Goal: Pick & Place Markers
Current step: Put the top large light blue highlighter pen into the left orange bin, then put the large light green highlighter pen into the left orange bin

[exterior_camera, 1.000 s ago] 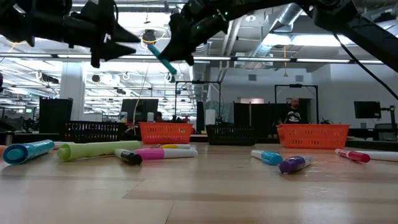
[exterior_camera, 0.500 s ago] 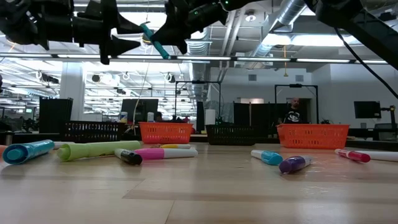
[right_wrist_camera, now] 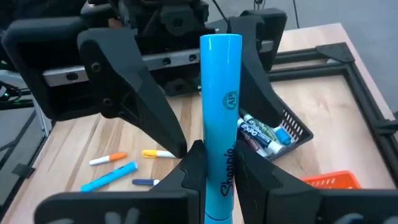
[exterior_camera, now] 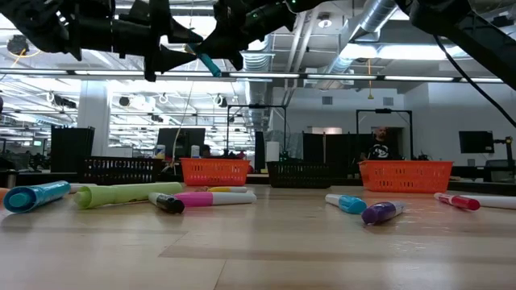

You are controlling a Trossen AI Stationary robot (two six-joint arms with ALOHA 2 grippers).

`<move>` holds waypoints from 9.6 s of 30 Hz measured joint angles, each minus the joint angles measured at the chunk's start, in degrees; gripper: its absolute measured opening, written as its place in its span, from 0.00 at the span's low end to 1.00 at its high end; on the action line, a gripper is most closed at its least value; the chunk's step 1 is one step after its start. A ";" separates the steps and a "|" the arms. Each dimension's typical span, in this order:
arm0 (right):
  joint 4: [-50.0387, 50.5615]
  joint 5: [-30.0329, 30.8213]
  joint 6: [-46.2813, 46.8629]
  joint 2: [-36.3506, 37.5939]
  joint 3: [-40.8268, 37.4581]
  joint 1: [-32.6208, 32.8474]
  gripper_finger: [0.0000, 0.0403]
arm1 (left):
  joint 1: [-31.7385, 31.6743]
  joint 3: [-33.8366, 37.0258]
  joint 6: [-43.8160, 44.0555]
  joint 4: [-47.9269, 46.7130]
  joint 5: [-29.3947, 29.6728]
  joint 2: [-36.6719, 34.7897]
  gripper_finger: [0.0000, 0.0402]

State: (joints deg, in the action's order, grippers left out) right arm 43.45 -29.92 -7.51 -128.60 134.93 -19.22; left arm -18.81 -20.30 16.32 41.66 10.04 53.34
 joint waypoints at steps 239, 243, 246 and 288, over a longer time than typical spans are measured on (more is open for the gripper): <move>-26.09 19.35 5.55 51.63 -66.07 -16.79 0.31 | 43.93 -38.67 68.30 -76.40 0.94 34.52 0.43; -26.08 19.35 5.55 51.63 -66.07 -16.79 0.31 | 43.91 -37.81 68.40 -74.98 0.94 34.52 0.43; -26.07 19.35 5.48 51.63 -66.07 -16.79 0.31 | 43.76 -37.65 68.40 -74.96 0.87 35.41 0.44; -26.35 19.32 5.53 51.63 -66.07 -16.79 0.31 | 42.10 -34.11 63.25 -70.90 -5.13 43.15 0.44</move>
State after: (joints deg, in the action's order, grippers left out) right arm 17.10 -10.59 -1.98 -76.97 68.86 -36.01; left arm 23.30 -54.41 79.57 -29.24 4.91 96.49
